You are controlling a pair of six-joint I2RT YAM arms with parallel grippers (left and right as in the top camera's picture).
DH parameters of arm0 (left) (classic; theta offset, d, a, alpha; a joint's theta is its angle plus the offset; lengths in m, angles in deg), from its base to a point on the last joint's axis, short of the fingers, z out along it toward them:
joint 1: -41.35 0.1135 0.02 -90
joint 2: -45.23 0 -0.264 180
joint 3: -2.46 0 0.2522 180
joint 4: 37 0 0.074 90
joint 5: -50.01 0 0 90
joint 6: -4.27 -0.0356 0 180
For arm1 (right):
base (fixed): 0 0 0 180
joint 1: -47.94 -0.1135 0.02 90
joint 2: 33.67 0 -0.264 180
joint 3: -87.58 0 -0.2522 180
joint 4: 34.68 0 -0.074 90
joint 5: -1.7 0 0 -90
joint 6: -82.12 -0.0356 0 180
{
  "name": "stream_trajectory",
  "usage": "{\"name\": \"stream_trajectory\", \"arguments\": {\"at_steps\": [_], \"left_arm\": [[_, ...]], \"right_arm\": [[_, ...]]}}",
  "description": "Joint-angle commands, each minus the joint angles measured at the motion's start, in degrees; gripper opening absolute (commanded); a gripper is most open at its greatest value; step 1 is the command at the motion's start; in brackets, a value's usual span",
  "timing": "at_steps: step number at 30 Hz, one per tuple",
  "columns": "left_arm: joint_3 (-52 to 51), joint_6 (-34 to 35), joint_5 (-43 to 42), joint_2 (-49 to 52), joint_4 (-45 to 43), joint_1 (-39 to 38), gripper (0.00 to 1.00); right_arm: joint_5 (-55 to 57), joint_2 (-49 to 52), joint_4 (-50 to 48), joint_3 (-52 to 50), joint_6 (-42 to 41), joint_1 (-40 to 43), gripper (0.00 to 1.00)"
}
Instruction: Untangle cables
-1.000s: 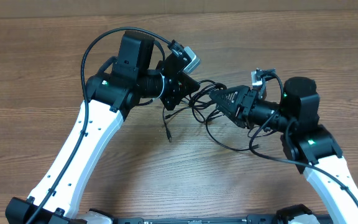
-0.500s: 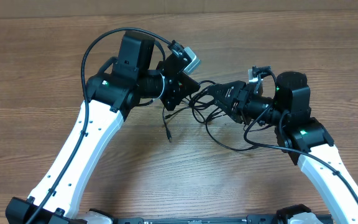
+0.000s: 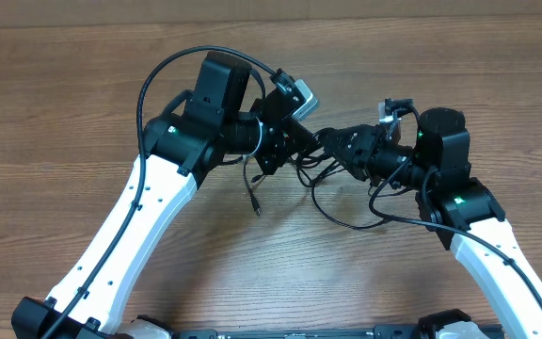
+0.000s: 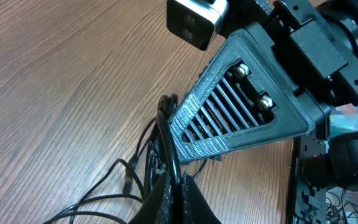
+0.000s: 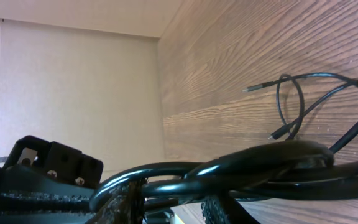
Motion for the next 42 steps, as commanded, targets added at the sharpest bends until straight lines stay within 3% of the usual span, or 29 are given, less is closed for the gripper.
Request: {"name": "stream_trajectory", "arguments": {"at_steps": [1,10,17,26,32,33,34,39,42], "left_arm": [[-0.3,0.8,-1.9,-0.5,0.0,-0.5,0.04],[-0.3,0.8,-4.4,-0.5,-0.2,-1.2,0.04],[-0.3,0.8,-4.4,-0.5,-0.4,-3.0,0.05],[-0.3,0.8,-1.4,-0.5,-0.7,-3.3,0.05],[-0.3,3.6,7.1,-0.5,0.2,-3.3,0.04],[-0.3,4.9,9.4,-0.5,0.3,-3.3,0.07],[-0.3,5.9,11.1,-0.5,0.3,-3.3,0.16],[-0.3,7.5,14.9,-0.5,0.7,-3.3,0.30],[-0.3,7.7,15.7,-0.5,1.1,-3.2,0.31]], "right_arm": [[3.6,-0.2,-0.2,1.2,0.2,0.1,0.30],[6.3,-0.2,-0.2,1.2,0.1,0.0,0.31],[7.6,-0.2,-0.2,1.2,0.1,-0.2,0.04],[7.8,-0.2,-0.1,1.2,0.1,-0.9,0.04],[6.0,-0.2,0.0,1.2,0.1,-0.9,0.04],[5.5,-0.2,0.0,1.2,0.1,-0.9,0.04],[5.0,-0.2,0.0,1.2,0.1,-0.9,0.04],[1.9,-0.2,-0.7,1.2,0.1,-0.9,0.04],[-0.3,-0.2,-2.6,1.2,0.0,-0.9,0.04]]}}
